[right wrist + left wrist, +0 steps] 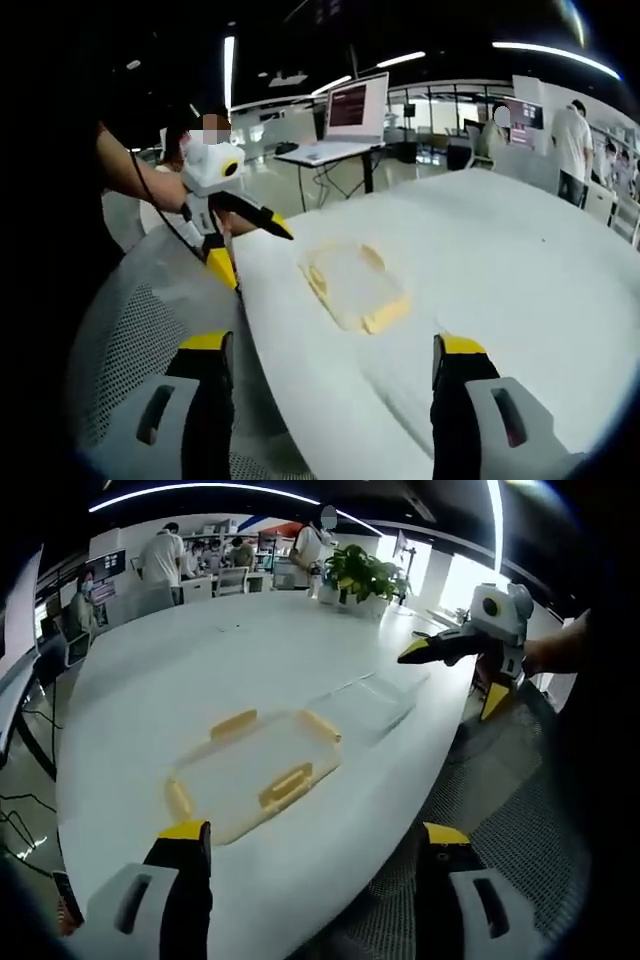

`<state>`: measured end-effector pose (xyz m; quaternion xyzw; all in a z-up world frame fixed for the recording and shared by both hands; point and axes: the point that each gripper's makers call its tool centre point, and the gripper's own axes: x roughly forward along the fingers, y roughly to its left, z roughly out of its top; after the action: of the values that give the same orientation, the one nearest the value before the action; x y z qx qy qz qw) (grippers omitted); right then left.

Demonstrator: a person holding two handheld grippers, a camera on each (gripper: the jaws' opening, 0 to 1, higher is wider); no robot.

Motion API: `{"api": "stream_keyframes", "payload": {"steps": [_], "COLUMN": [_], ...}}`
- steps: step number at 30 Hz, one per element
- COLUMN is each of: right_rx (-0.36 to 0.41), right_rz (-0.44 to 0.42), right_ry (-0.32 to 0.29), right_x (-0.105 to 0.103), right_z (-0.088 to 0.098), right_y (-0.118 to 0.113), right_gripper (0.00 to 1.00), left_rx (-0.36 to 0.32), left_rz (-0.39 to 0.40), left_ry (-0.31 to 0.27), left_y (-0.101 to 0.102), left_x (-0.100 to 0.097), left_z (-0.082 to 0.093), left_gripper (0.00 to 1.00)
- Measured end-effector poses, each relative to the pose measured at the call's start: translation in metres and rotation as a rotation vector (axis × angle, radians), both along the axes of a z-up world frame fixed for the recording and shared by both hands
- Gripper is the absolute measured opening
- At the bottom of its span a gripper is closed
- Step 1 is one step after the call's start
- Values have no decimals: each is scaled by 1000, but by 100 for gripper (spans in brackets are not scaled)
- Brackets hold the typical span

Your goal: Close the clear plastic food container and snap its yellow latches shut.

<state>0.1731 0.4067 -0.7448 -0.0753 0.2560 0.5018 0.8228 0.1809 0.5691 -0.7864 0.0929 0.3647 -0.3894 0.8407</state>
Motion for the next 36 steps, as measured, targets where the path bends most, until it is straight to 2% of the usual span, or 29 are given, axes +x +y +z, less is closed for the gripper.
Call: {"api": "stream_keyframes", "payload": {"steps": [36], "right_rx": [-38], "right_rz": [-9], "right_ry": [-13], "right_x": [17], "right_z": [-7], "right_y": [27], "right_gripper": [79], "left_rx": [34], "left_rz": [-90], "left_ry": [26], "left_y": [22], "left_x": [14], "left_z": [-10], "left_gripper": [80]}}
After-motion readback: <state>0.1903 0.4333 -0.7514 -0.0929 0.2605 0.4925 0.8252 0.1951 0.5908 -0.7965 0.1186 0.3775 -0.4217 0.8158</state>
